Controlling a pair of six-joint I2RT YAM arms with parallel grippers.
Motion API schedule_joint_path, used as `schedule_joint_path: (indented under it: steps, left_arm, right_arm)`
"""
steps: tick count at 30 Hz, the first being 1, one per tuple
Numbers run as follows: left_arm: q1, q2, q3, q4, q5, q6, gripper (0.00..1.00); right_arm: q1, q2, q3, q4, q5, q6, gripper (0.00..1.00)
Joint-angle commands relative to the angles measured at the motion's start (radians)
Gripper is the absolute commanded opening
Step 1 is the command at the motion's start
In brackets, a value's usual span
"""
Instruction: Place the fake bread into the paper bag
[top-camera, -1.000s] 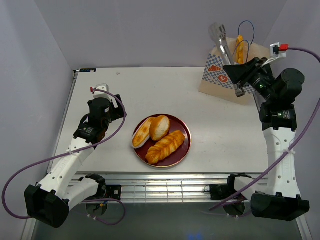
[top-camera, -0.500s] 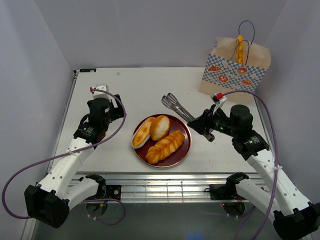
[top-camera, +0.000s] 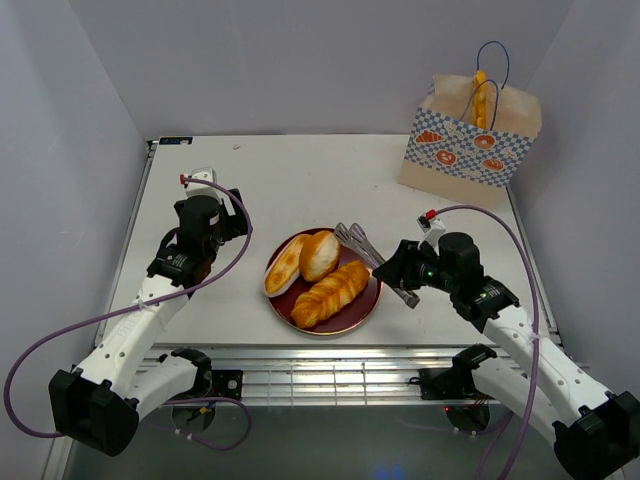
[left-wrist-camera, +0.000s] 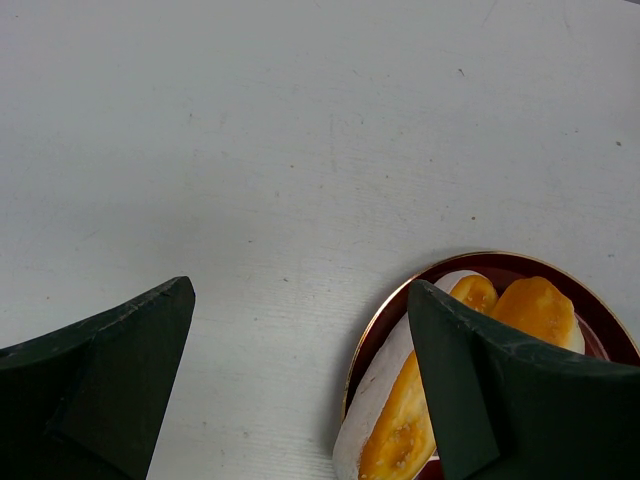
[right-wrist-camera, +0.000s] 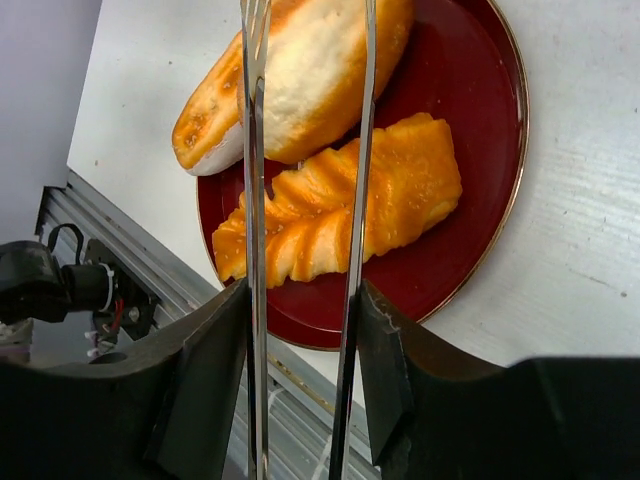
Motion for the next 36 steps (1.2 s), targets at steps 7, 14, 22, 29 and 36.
schedule_joint_path:
  steps: [7,14,22,29,36]
  left_arm:
    - [-0.003,0.0,0.031,-0.004,-0.001,-0.001,0.98]
    - [-0.004,0.002,0.029,-0.004,0.002,-0.001,0.98]
    - [-0.004,0.006,0.031,-0.002,0.011,-0.001,0.98]
    - [-0.004,0.017,0.031,-0.002,0.028,-0.004,0.98]
    - [-0.004,0.022,0.031,-0.002,0.036,-0.005,0.98]
  right_arm:
    - [0.005,-0.006,-0.057,0.082,0.034,0.181,0.57]
    - [0.005,0.025,-0.097,0.154,-0.034,0.245,0.6]
    - [0.013,0.052,-0.114,0.23,-0.062,0.273,0.62]
    - [0.025,0.083,-0.133,0.266,-0.08,0.29,0.63]
    - [0.048,0.108,-0.122,0.256,-0.051,0.28,0.63]
